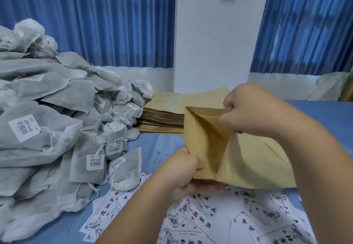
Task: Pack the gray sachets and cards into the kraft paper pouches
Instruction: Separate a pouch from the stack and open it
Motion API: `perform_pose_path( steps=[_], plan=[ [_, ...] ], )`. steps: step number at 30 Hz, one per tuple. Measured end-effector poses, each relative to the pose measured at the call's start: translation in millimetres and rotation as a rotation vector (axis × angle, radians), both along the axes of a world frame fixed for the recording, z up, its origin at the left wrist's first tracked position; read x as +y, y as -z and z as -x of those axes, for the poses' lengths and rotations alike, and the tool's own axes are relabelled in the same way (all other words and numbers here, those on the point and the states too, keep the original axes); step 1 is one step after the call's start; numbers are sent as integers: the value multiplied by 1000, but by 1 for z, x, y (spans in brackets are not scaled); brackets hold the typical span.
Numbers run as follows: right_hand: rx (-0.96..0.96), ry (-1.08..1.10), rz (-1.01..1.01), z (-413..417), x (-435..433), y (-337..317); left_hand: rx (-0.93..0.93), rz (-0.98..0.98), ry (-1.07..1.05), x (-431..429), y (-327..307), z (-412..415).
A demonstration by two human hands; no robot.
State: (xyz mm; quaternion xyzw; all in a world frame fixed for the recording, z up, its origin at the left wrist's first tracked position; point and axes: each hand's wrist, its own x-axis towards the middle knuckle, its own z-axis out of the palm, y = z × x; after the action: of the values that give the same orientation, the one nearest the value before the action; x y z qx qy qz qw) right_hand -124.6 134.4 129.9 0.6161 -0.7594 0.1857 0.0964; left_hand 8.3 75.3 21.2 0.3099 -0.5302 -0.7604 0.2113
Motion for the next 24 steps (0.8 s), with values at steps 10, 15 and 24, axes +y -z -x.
perform_pose_path(
  steps=[10, 15, 24],
  plan=[
    [-263, -147, -87, -8, -28, 3, -159, 427, -499, -25, 9, -2],
    [-396, -188, -71, 5, -31, 8, -240, 1027, -509, -31, 12, -6],
    [-406, -255, -112, 5, -39, 14, -273, 1098, -382, -35, 12, -16]
  ],
)
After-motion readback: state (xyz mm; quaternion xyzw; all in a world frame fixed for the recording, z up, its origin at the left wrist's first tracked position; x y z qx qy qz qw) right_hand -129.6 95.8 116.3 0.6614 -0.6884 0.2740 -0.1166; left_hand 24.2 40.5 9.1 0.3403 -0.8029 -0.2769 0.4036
